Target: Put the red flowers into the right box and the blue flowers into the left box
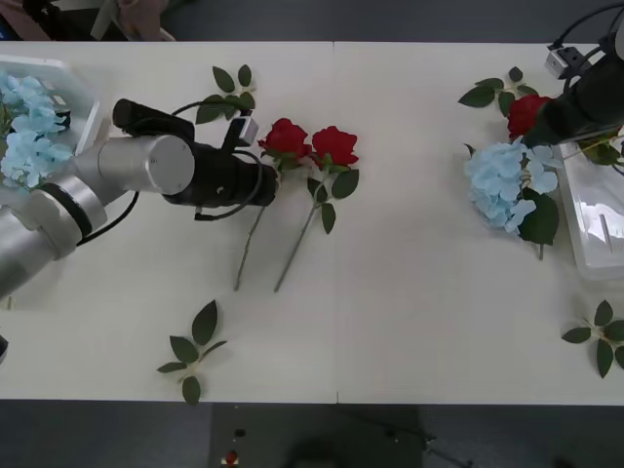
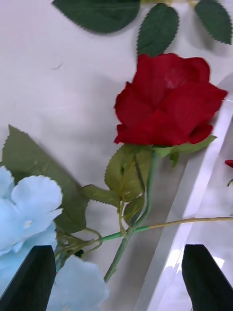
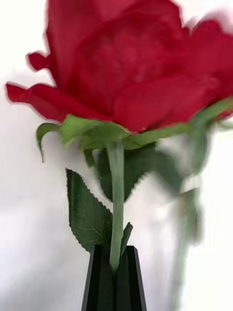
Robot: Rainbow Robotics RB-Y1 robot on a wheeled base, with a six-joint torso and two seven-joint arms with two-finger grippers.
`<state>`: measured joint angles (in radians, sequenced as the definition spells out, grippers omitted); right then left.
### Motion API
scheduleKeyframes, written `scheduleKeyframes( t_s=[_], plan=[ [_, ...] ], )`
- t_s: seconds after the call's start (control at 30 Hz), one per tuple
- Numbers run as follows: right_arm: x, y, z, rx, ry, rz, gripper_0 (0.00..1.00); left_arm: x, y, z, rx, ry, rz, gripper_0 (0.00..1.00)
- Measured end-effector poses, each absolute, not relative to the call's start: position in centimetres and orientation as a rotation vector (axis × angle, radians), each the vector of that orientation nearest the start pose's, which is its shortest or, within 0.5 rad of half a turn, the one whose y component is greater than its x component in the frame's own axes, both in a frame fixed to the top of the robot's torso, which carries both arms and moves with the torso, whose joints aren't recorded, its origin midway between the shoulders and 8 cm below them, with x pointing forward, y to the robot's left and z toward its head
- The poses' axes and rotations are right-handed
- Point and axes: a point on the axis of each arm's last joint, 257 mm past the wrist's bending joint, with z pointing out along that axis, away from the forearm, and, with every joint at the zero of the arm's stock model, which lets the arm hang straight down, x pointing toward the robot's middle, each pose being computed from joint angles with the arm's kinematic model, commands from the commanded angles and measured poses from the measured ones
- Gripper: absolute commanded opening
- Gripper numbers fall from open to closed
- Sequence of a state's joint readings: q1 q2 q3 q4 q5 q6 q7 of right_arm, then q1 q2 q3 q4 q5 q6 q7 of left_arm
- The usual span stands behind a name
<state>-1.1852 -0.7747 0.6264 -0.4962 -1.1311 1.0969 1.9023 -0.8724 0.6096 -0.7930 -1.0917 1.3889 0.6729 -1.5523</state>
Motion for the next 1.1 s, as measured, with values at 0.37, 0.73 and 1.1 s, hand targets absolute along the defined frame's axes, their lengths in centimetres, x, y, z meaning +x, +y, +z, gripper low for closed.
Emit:
scheduleKeyframes(
  t_s=[0.37,0.73,1.1],
  plan=[
    [64.0,-37.9,-16.6,0.364,2.568,0.142,0.76,54.5,1.0,0.3,0.317,1.906,-1.327,0.0],
    [64.7,-32.0,-12.8,0.157,2.557,0.397,0.76,52.2,-5.0,7.2,0.315,1.627,-1.447,0.0],
    [61.8,-25.8,-6.6,-0.509,2.178,0.679,0.76,52.1,-6.0,6.9,0.335,1.616,-1.432,0.0]
  ],
)
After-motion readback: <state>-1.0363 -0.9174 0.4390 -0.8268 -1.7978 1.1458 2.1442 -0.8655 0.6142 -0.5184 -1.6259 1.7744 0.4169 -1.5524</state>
